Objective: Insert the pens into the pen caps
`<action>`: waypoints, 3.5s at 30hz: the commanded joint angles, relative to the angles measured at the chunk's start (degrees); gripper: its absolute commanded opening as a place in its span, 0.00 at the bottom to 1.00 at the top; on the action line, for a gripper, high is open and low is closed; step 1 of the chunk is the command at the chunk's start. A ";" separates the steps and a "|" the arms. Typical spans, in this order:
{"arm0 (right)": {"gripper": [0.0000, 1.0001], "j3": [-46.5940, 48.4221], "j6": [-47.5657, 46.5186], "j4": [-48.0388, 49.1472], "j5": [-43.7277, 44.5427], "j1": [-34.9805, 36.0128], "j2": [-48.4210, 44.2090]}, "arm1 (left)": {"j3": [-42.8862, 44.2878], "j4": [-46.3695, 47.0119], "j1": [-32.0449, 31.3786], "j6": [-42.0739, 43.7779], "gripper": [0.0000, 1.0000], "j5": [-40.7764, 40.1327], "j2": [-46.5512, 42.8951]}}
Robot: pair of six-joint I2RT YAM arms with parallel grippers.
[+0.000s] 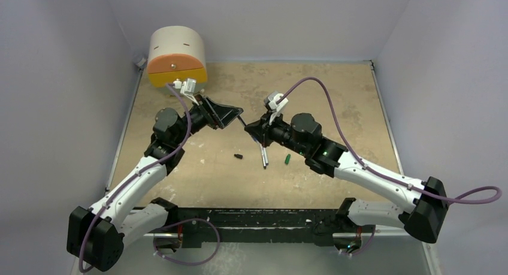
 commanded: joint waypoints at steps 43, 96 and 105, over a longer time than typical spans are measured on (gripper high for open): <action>0.56 -20.35 12.15 48.07 1.45 1.58 -18.14 | -1.32 53.66 -14.06 -19.24 0.00 -9.39 11.47; 0.00 -4.99 0.45 -7.99 -7.38 1.56 -21.78 | 42.09 -48.79 -15.42 47.37 0.66 -8.62 10.24; 0.00 0.59 -2.21 -18.87 -3.88 1.54 -19.66 | 44.64 -73.92 -15.59 70.07 0.56 -1.28 16.01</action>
